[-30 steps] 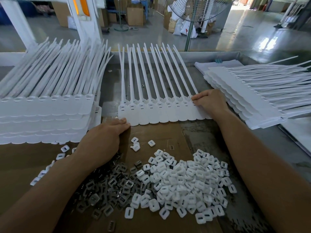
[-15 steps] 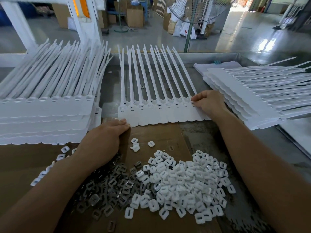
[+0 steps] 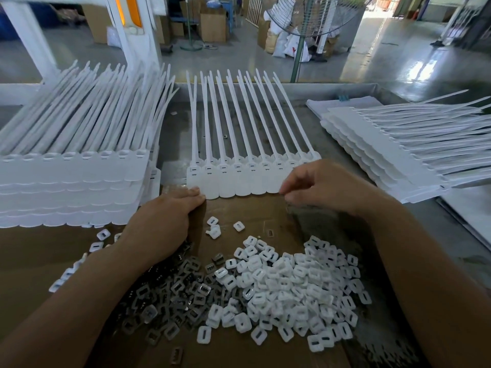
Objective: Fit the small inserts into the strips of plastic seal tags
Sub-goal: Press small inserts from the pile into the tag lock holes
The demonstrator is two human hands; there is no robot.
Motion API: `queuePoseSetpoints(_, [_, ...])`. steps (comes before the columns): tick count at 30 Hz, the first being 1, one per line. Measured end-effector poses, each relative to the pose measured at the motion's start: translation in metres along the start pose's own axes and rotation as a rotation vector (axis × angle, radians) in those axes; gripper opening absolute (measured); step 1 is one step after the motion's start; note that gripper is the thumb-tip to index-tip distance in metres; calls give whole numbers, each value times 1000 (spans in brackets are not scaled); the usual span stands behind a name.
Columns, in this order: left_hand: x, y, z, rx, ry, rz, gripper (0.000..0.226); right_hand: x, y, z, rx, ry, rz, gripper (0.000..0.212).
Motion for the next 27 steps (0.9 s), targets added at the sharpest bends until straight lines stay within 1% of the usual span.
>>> queuePoseSetpoints(2, [-1, 0, 0, -2, -4, -6, 51, 9, 22, -15, -6, -34, -195, 15])
queuePoseSetpoints(3, [-1, 1, 0, -1, -4, -7, 51, 12, 29, -21, -5, -46, -257, 14])
queuePoseSetpoints(5, [-1, 1, 0, 0, -3, -13, 50, 16, 38, -28, -7, -66, -314, 12])
queuePoseSetpoints(9, [-1, 2, 0, -2, -1, -17, 50, 21, 45, -37, -24, -107, -352, 14])
queuePoseSetpoints(15, [1, 2, -1, -3, 3, -10, 50, 24, 61, -39, 53, -108, -437, 17])
queuePoseSetpoints(19, [-1, 2, 0, -4, 8, -8, 50, 21, 65, -39, 79, -100, -429, 14])
queuePoseSetpoints(23, [0, 2, -1, 0, -2, -13, 49, 22, 64, -39, 67, -114, -420, 3])
queuePoseSetpoints(27, [0, 2, 0, -7, 5, -16, 50, 21, 59, -37, 34, -130, -390, 3])
Point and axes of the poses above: each hand's wrist, its own x-axis away from the middle knuckle, its own y-axis out of the palm, z = x × y, the point moved 7 cm from there along -x, towards the middle knuckle, and after that the axes turned 4 degrees about -x, right-handed, at the moved point
